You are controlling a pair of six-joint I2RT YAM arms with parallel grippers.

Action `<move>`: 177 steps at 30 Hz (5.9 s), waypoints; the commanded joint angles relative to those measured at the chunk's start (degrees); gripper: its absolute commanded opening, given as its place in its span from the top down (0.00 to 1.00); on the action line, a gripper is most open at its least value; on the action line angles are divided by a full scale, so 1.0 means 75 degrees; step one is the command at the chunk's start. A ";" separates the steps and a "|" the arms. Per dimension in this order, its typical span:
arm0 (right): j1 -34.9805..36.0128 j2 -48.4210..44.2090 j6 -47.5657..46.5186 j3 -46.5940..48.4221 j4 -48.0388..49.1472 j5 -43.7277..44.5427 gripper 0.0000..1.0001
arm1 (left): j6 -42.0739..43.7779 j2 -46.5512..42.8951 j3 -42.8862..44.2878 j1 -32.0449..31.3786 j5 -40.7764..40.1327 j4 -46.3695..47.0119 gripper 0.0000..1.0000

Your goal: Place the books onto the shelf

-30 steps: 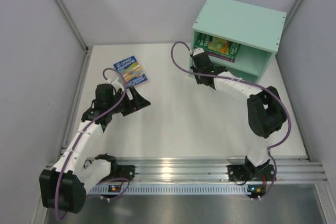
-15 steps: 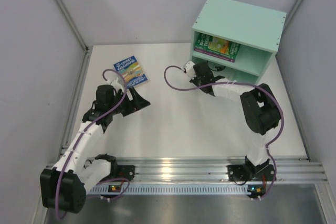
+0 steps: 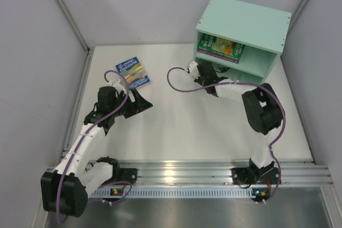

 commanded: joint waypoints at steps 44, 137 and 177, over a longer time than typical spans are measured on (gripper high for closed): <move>-0.0359 0.0162 -0.0242 0.0339 0.0545 -0.0635 1.00 | 0.0044 0.0149 0.0078 -0.0002 -0.0133 0.0390 0.16; 0.0341 -0.1173 0.0296 -0.0633 0.0357 -0.1256 0.97 | -0.0508 0.2254 0.1752 -0.0167 -0.2217 0.0169 0.14; 0.1856 -0.7617 0.6389 -0.4207 0.0218 -0.2440 0.76 | 0.1580 0.6985 0.5567 0.0621 -0.3306 -0.1433 0.33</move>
